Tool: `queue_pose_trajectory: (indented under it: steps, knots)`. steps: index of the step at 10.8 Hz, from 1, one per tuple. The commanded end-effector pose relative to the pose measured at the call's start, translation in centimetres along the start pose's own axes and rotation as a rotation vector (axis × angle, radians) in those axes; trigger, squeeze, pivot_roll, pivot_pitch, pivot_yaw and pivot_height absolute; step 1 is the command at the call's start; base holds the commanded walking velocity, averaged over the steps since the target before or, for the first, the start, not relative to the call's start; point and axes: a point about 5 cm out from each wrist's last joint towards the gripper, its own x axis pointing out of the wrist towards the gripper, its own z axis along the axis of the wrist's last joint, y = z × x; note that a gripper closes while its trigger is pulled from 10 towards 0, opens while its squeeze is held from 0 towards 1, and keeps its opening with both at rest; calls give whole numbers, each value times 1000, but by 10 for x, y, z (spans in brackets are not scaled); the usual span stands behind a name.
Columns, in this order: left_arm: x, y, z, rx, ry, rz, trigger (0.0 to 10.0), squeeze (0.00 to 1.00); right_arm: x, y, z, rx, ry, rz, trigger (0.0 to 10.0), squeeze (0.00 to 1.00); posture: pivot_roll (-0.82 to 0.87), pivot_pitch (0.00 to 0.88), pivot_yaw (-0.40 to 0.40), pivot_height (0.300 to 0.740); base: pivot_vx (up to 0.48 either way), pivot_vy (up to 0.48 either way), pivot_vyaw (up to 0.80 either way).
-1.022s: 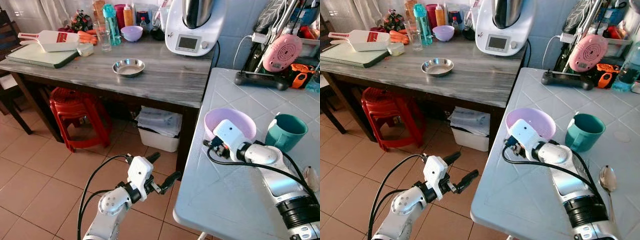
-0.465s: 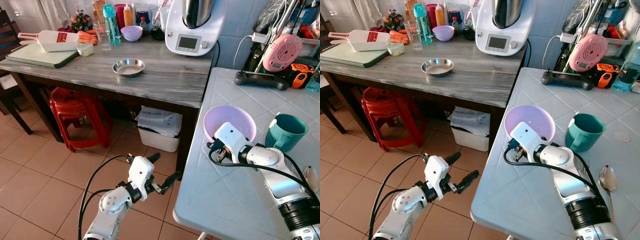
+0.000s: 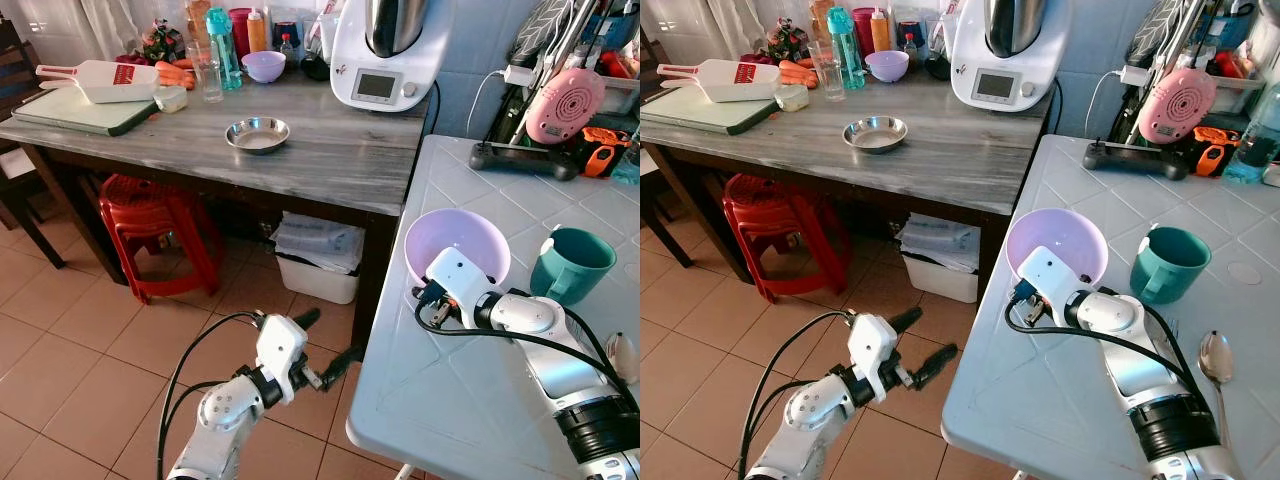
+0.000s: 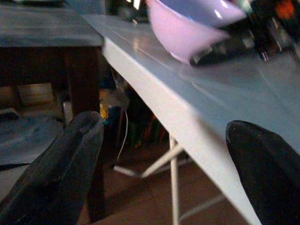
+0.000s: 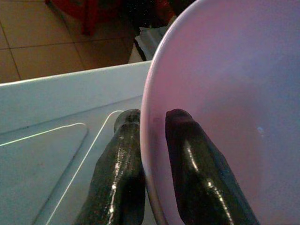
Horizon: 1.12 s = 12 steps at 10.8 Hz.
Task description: Setting the table
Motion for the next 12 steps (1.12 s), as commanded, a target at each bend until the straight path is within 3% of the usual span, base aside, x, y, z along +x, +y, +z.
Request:
queue_pose_trajectory:
  steps: [1, 3, 4, 7, 8, 9, 10, 12]
  knots:
    - [5, 8, 19, -5, -58, 19, 10000, 0, -2, -1, 5, -31, -21, -14, 0, 0, -24, 0, 17, 740, 0, 0, 0]
    - [9, 9, 40, 15, -102, 2, 10000, 0, -1, 0, 5, -29, -25, -29, 0, 0, -26, 0, 22, 740, 0, 0, 0]
    - [5, 16, 40, 30, -75, 36, 10000, 0, -2, -4, 8, -22, -54, -76, 0, 0, -27, 0, 24, 740, 0, 0, 0]
    - [1, 49, 48, 83, -23, 280, 10000, 0, -6, -8, 15, 56, -144, -187, 0, 0, -27, 0, 23, 740, 0, 0, 0]
    - [0, 56, 51, 63, -27, 330, 10000, 0, -9, -8, 19, 105, -191, -232, 0, 0, -28, 0, 23, 740, 0, 0, 0]
    - [-1, 60, 52, 51, -25, 365, 10000, 0, -13, -8, 27, 116, -269, -297, 8275, 0, -29, 0, 25, 740, 0, 0, 0]
    - [-2, 64, 52, 42, -28, 393, 10000, 0, -14, -6, 33, 113, -308, -321, 10000, 0, -32, 0, 30, 740, 0, 0, 0]
    - [3, 69, 57, -19, -48, 445, 10000, 0, -15, -2, 43, 145, -385, -388, 10000, 0, -28, 0, 41, 740, 0, 0, 0]
